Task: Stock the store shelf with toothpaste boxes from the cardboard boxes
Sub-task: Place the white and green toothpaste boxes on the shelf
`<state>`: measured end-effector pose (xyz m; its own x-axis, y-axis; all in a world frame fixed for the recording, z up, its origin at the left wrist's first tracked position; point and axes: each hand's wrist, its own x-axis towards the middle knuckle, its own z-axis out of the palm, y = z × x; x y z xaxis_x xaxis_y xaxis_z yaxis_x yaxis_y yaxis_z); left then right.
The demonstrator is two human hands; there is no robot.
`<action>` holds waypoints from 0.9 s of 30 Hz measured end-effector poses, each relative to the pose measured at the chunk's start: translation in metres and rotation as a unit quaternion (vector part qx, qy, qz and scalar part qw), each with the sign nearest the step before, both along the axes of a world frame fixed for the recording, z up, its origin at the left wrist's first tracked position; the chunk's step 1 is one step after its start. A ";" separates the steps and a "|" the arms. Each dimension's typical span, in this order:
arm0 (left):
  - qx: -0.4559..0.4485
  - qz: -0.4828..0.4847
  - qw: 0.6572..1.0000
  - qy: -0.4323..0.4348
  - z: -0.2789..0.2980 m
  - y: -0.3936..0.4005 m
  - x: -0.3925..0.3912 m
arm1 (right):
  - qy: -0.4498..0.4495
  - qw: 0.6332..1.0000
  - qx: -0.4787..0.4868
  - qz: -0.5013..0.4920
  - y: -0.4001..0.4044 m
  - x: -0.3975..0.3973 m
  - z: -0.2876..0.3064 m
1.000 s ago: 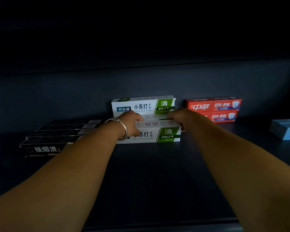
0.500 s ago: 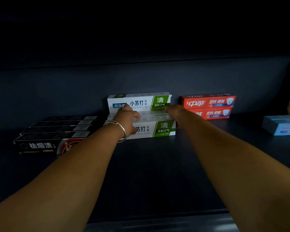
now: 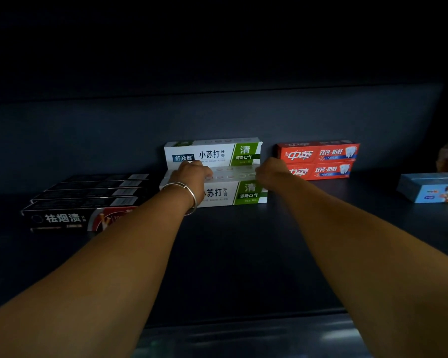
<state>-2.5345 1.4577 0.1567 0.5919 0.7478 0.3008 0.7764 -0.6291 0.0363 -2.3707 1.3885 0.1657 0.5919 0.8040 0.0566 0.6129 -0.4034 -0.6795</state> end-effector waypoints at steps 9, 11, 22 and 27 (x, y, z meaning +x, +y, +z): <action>0.023 0.017 1.000 0.013 -0.001 -0.002 0.002 | -0.103 0.994 -0.028 0.009 0.000 -0.001 -0.003; 0.018 0.016 1.000 0.010 0.000 -0.002 0.002 | -0.134 0.990 -0.040 0.011 0.000 -0.002 -0.002; -0.028 0.019 0.999 0.017 0.004 -0.020 -0.009 | -0.338 0.927 -0.150 0.058 -0.016 -0.010 -0.001; -0.038 0.020 0.999 0.007 0.012 -0.047 -0.022 | -0.348 0.923 -0.153 0.065 -0.047 -0.027 0.007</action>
<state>-2.5567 1.4110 0.1683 0.5647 0.7913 0.2342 0.8019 -0.5933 0.0711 -2.3979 1.3419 0.1725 0.3957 0.9068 0.1453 0.9144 -0.4038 0.0299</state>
